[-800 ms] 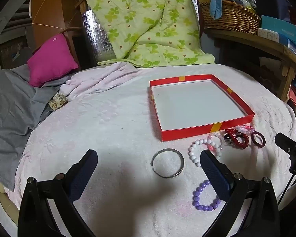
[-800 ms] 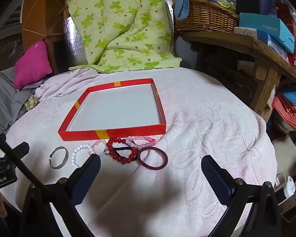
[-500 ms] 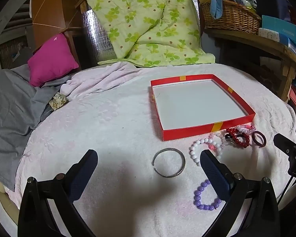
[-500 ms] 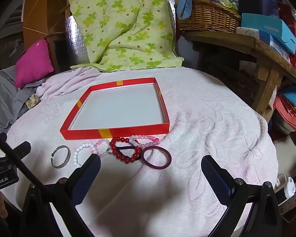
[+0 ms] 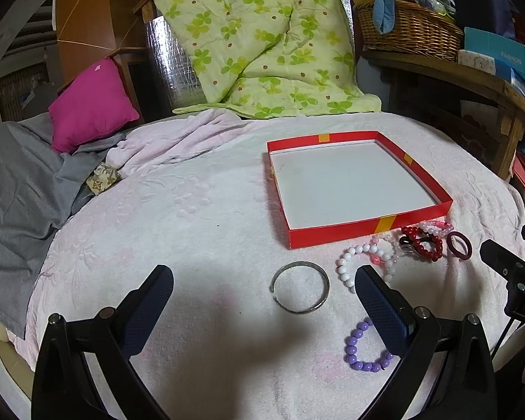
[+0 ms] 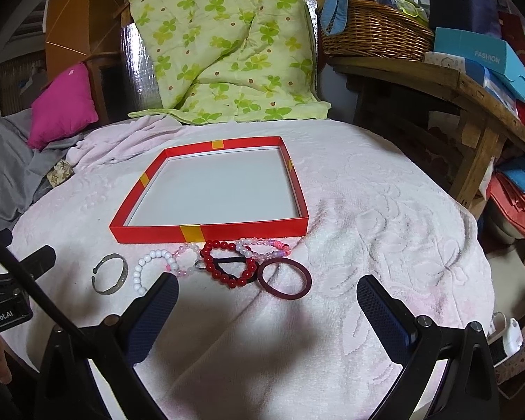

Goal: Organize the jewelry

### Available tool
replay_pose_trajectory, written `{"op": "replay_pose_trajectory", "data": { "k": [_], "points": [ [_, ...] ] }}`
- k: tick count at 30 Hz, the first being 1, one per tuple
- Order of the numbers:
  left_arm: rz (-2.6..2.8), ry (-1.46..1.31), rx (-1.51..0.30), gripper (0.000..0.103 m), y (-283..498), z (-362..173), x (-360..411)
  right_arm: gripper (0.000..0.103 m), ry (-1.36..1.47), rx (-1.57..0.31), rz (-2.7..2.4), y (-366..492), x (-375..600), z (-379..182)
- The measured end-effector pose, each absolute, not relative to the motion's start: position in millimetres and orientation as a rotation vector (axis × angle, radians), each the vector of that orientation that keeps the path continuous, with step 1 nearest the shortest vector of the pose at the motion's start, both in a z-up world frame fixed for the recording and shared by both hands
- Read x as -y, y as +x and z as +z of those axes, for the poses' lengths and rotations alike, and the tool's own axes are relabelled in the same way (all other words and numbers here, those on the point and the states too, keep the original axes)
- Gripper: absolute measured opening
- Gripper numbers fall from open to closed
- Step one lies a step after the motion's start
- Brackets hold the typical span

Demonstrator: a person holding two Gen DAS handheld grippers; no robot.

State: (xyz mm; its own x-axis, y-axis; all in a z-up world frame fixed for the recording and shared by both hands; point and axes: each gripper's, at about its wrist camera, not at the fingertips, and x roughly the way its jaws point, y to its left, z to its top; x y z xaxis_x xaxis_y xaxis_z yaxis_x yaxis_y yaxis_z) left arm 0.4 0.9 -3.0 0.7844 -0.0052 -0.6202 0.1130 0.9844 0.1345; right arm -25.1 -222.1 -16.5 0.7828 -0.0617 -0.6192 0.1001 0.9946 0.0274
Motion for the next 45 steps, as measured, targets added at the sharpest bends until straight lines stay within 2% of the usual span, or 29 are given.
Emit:
{"op": "replay_pose_trajectory", "data": {
  "k": [45],
  "points": [
    [-0.073, 0.198, -0.682, 0.103, 0.6, -6.9, 4.9, 0.103, 0.030, -0.660, -0.101, -25.8, 215.3, -12.1]
  ]
}}
